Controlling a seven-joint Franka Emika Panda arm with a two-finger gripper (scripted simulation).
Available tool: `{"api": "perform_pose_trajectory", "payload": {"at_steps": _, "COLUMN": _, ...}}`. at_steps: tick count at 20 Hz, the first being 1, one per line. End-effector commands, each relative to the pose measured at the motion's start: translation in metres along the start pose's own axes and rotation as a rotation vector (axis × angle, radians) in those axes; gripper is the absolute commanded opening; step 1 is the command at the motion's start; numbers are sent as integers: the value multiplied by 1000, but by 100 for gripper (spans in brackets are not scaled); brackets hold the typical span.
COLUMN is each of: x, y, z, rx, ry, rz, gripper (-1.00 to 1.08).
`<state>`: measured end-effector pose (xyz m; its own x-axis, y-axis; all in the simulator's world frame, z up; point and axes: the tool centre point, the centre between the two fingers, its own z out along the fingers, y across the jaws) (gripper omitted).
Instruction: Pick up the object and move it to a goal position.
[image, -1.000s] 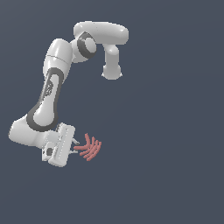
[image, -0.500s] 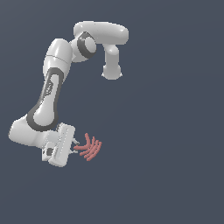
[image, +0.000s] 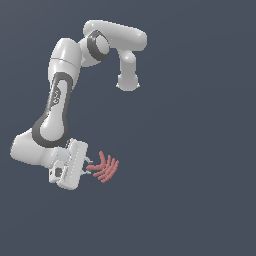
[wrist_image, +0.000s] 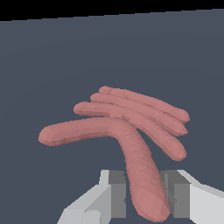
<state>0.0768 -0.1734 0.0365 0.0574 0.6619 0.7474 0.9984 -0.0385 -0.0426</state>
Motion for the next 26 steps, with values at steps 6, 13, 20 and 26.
{"api": "perform_pose_trajectory", "payload": {"at_steps": 6, "x": 48, "y": 0, "z": -3, "rx": 1, "ry": -2, "rz": 0, "gripper": -100}}
{"api": "perform_pose_trajectory", "payload": {"at_steps": 13, "x": 119, "y": 1, "z": -7, "rx": 1, "ry": -3, "rz": 0, "gripper": -100}}
{"api": "perform_pose_trajectory", "payload": {"at_steps": 20, "x": 193, "y": 2, "z": -11, "rx": 2, "ry": -2, "rz": 0, "gripper": -100}}
{"api": "perform_pose_trajectory", "payload": {"at_steps": 26, "x": 243, "y": 5, "z": -15, "rx": 1, "ry": -1, "rz": -1, "gripper": -100}}
